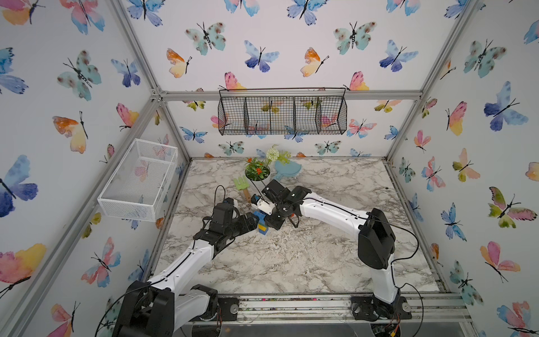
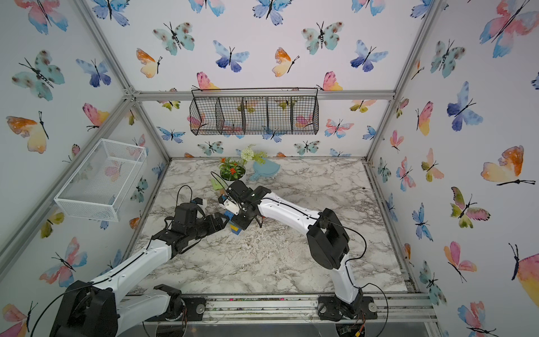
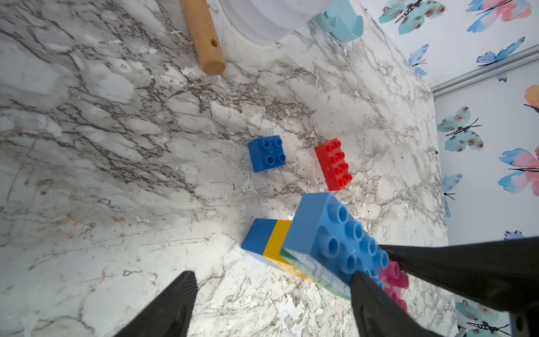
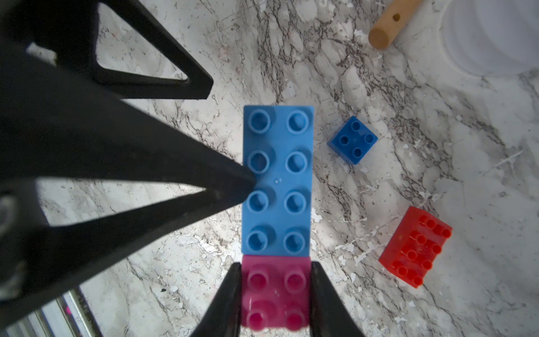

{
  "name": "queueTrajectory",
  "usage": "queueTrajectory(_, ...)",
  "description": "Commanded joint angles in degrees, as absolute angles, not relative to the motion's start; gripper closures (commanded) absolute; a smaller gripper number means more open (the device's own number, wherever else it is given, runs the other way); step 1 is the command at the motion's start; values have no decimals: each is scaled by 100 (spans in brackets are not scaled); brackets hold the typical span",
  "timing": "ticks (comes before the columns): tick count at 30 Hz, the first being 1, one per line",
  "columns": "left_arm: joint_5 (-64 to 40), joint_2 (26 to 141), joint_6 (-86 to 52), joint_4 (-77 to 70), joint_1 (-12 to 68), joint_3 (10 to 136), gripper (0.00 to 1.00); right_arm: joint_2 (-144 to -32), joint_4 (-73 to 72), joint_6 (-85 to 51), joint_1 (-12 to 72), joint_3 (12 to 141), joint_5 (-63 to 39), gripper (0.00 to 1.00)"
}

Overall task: Assemble a spoon with lego
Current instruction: Assemble the lego brick with the lego brick.

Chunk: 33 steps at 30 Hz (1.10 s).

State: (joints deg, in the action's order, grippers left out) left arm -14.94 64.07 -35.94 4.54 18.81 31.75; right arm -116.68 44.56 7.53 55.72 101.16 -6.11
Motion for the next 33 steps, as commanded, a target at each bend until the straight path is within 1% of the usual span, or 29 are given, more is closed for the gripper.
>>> queueTrajectory(1,-1584,6451,-3476,389,1862,3183,17,-12092,4968,721,5677,10104,-580,98)
queueTrajectory(6,-1615,6409,-3489,348,1863,3085,22,-12192,5017,737,5704,10169,-682,98)
queueTrajectory(24,-1669,6238,-3542,255,1823,2795,33,-12365,5168,697,5792,10393,-711,98)
queueTrajectory(33,-1696,6242,-3551,211,1824,2723,35,-12448,5141,677,5854,10257,-725,98)
